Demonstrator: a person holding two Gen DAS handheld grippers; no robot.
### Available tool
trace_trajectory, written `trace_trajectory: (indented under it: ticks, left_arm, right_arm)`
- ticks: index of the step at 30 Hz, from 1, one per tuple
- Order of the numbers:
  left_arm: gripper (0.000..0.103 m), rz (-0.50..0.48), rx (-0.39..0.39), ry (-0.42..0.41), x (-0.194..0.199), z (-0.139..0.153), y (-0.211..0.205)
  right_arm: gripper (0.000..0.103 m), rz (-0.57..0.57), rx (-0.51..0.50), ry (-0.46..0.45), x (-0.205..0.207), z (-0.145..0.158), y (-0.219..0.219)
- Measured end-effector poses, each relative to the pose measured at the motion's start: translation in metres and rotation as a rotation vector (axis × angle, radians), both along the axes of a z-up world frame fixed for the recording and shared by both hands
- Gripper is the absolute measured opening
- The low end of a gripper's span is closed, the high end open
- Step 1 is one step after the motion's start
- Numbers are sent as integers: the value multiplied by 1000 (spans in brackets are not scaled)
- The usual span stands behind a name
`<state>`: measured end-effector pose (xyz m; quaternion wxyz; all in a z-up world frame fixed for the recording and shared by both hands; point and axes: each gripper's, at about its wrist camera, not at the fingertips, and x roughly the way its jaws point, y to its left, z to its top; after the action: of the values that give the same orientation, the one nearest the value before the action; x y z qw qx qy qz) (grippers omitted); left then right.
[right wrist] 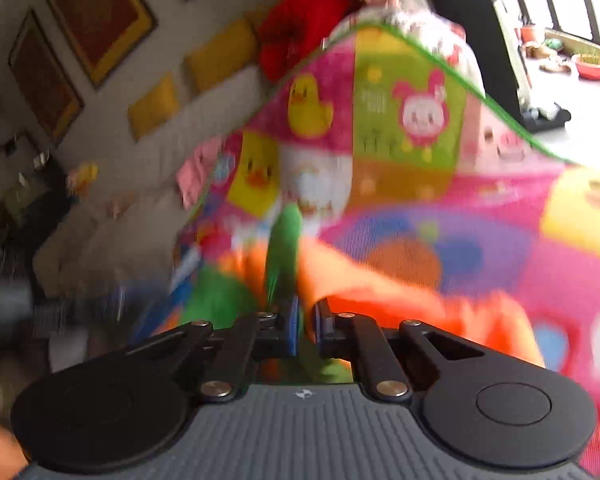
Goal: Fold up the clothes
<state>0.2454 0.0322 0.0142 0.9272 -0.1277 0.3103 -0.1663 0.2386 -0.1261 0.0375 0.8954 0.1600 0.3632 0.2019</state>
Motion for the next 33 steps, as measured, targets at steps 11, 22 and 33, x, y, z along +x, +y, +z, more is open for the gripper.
trace_trajectory:
  ticks: [11, 22, 33]
  left_arm:
    - [103, -89, 38, 92, 1, -41, -28]
    - [103, -55, 146, 164, 5, -72, -41]
    - [103, -66, 84, 131, 0, -55, -28]
  right_arm:
    - [8, -28, -138, -74, -25, 20, -10]
    - [29, -194, 246, 276, 90, -58, -46]
    - [6, -45, 146, 94, 88, -23, 2]
